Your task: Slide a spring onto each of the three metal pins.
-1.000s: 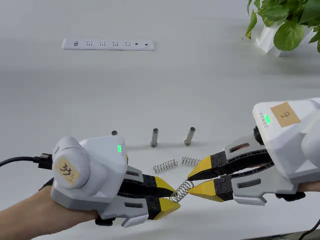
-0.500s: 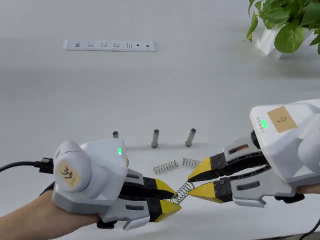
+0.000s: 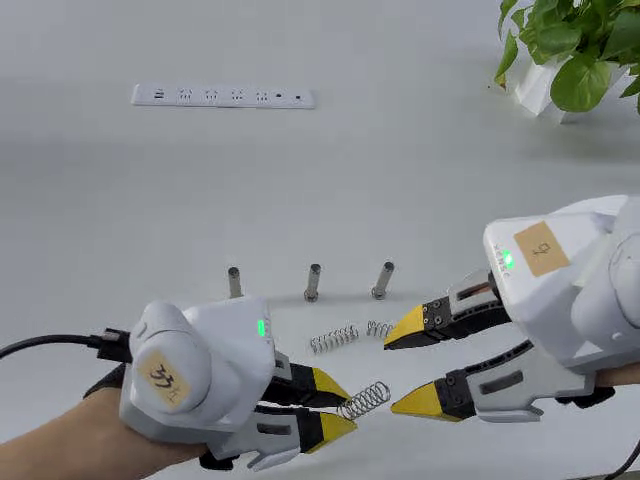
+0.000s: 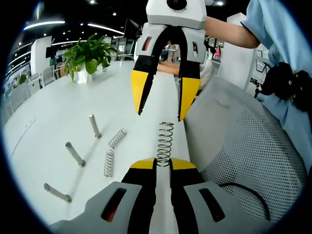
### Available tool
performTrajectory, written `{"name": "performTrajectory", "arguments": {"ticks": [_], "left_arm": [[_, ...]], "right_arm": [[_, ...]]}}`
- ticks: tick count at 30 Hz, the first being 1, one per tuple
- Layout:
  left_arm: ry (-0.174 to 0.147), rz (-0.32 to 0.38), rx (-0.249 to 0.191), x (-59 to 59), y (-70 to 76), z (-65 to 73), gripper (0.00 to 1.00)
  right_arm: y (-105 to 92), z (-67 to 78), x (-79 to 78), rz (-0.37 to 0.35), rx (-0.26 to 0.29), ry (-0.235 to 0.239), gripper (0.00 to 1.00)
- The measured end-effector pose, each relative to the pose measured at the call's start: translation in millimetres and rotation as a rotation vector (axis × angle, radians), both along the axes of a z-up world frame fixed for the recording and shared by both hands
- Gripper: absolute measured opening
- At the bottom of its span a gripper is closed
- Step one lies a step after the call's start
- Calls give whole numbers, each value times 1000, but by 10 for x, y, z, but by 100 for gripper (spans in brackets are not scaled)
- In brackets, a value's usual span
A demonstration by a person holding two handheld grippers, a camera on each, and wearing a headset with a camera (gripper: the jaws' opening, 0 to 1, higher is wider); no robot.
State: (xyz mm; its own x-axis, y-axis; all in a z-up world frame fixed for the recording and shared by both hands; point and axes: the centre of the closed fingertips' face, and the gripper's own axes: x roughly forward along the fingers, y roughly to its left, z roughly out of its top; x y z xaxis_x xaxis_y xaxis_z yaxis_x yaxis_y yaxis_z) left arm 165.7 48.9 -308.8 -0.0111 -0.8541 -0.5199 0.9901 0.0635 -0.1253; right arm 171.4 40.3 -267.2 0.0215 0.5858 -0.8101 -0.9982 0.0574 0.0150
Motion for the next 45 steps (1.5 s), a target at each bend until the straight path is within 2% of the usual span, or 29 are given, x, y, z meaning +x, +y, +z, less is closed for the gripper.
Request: {"name": "performTrajectory", "arguments": {"ticks": [5, 14, 25, 37, 45], "left_arm": [[-38, 0, 18, 33, -25, -11, 6], [-57, 19, 1, 109, -93, 39, 6], [-23, 64, -59, 151, -137, 150, 6], [-19, 68, -66, 145, -144, 151, 6], [-19, 64, -66, 126, -152, 142, 7]], "right_arm": [[-5, -75, 1, 22, -37, 5, 25], [35, -128, 23, 32, -49, 6, 20], [74, -168, 32, 34, -45, 17, 14], [100, -192, 26, 44, -45, 29, 8], [97, -199, 4, 51, -51, 57, 8]]}}
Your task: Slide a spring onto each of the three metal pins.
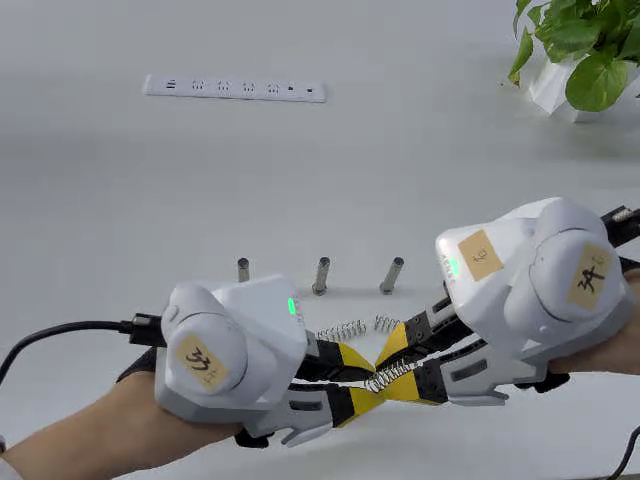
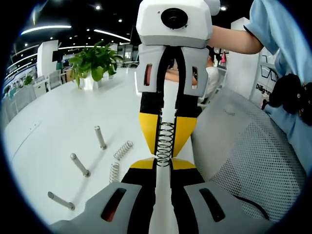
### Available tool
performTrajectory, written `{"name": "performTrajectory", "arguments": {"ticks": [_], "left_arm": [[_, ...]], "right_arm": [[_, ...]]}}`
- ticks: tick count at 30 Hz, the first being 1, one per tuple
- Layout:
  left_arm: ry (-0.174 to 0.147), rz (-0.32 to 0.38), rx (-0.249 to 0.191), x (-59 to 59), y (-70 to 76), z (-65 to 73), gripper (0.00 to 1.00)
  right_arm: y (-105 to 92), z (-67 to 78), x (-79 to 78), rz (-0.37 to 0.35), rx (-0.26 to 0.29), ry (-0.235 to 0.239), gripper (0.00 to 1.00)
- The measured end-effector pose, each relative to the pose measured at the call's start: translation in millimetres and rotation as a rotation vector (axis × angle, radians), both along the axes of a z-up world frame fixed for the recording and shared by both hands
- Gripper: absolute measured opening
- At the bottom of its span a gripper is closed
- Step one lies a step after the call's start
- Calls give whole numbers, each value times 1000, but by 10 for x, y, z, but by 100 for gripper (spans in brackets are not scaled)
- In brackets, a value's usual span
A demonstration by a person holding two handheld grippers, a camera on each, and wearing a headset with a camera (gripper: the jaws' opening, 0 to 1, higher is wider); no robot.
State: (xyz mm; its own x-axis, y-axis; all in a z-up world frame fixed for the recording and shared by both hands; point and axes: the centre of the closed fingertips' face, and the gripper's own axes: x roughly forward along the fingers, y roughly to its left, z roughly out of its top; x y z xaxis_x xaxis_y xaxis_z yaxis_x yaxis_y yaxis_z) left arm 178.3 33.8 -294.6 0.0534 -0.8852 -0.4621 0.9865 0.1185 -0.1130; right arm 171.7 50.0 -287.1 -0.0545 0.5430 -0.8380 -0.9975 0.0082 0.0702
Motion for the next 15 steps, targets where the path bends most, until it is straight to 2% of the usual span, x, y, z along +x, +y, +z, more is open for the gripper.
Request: {"name": "performTrajectory", "arguments": {"ticks": [9, 15], "left_arm": [[20, 33, -26, 3, 41, 15, 7], [43, 104, -52, 71, 154, 29, 9]], "right_arm": [[28, 8, 8, 16, -4, -2, 8], [58, 6, 48, 23, -6, -17, 8]]}}
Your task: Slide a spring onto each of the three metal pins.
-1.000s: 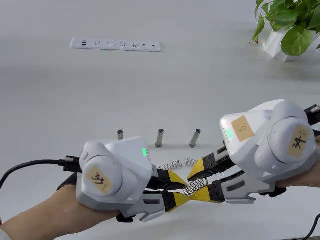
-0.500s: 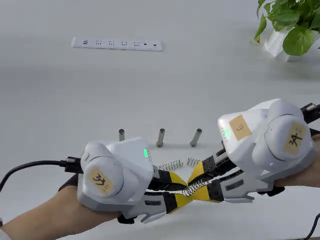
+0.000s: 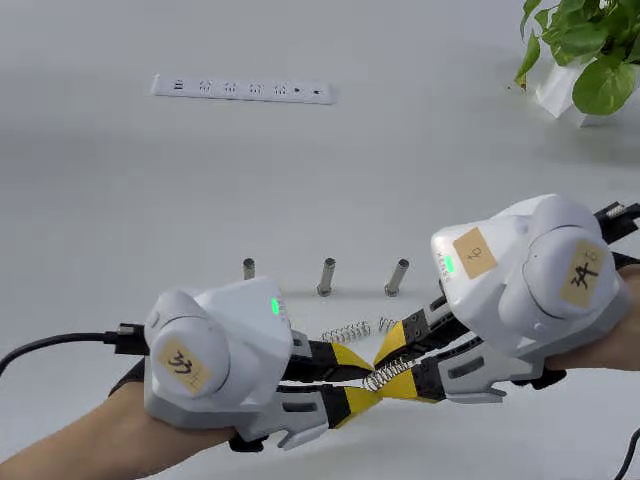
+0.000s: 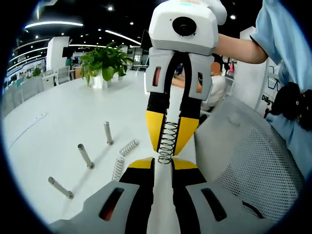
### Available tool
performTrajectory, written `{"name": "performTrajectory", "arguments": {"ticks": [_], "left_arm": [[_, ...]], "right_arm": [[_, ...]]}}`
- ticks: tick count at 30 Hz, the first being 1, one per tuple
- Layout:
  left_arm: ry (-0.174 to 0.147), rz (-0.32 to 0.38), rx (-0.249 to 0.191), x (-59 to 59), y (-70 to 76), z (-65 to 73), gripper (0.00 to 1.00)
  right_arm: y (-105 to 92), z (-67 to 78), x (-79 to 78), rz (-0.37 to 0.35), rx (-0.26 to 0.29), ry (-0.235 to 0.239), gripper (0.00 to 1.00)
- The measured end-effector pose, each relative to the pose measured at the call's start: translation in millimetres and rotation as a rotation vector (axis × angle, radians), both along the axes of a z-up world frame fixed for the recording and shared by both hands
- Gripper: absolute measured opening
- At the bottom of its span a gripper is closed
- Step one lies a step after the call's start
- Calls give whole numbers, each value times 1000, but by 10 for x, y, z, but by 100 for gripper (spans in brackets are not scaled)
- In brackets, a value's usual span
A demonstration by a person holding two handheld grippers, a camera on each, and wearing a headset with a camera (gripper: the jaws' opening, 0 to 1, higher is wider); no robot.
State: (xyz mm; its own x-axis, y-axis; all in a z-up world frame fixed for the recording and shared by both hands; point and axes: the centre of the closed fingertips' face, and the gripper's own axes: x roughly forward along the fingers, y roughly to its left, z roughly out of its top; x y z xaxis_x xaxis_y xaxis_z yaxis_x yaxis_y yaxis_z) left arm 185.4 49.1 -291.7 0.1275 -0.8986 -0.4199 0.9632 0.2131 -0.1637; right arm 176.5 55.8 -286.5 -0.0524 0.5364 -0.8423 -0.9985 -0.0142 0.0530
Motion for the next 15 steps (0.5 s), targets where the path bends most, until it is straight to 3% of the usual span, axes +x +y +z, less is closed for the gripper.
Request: {"name": "performTrajectory", "arguments": {"ticks": [5, 15], "left_arm": [[11, 79, -8, 107, 147, -14, 20], [-9, 224, 12, 310, 457, -53, 47]], "right_arm": [[8, -7, 12, 3, 1, -5, 8], [-18, -32, 42, 12, -13, -22, 8]]}}
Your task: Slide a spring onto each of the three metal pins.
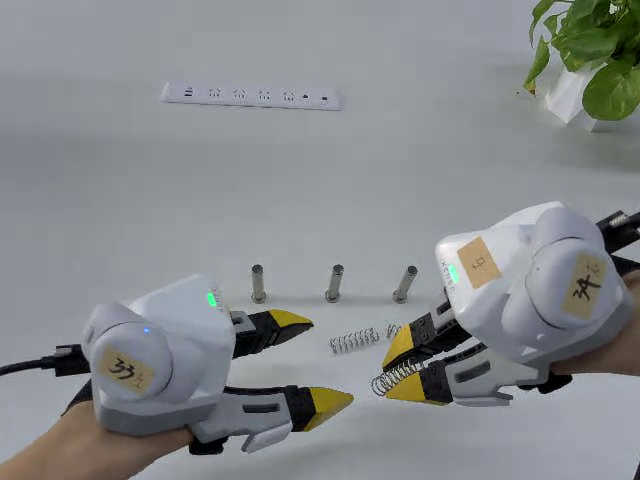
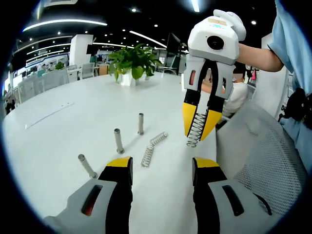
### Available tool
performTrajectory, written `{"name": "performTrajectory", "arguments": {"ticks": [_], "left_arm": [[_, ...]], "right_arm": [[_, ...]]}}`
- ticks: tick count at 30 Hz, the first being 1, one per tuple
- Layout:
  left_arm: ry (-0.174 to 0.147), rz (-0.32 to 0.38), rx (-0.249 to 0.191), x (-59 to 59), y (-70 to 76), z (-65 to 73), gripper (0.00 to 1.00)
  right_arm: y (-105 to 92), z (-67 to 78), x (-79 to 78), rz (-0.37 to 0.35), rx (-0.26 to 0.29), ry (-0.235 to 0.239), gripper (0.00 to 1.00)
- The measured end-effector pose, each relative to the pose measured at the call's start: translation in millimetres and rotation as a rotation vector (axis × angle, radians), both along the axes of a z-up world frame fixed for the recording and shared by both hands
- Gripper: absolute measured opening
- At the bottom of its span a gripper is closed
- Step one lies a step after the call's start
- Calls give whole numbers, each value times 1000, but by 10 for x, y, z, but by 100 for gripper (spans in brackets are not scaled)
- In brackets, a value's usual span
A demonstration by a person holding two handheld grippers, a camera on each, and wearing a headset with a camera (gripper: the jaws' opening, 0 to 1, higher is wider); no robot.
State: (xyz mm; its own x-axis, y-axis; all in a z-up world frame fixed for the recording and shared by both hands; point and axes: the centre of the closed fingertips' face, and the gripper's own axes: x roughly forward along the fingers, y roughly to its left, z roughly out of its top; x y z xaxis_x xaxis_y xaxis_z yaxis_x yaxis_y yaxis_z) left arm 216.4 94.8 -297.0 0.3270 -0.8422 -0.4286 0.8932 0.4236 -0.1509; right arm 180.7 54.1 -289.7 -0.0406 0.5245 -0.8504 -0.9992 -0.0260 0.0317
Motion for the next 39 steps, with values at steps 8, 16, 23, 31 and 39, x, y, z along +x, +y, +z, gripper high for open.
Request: {"name": "performTrajectory", "arguments": {"ticks": [8, 16, 23, 31, 39], "left_arm": [[0, 87, 18, 71, 238, -53, 61], [4, 164, 34, 115, 472, -108, 75], [-23, 244, 33, 187, 638, -84, 99], [-27, 271, 35, 210, 729, -60, 99], [-41, 295, 50, 214, 773, -71, 99]], "right_arm": [[-10, -1, 15, 43, -6, -40, 7], [25, 25, 50, 46, 11, -46, 7], [13, -2, 104, 42, -11, -34, 7], [26, -19, 144, 59, -27, -30, 7], [67, -26, 260, 103, -66, -42, 7]]}}
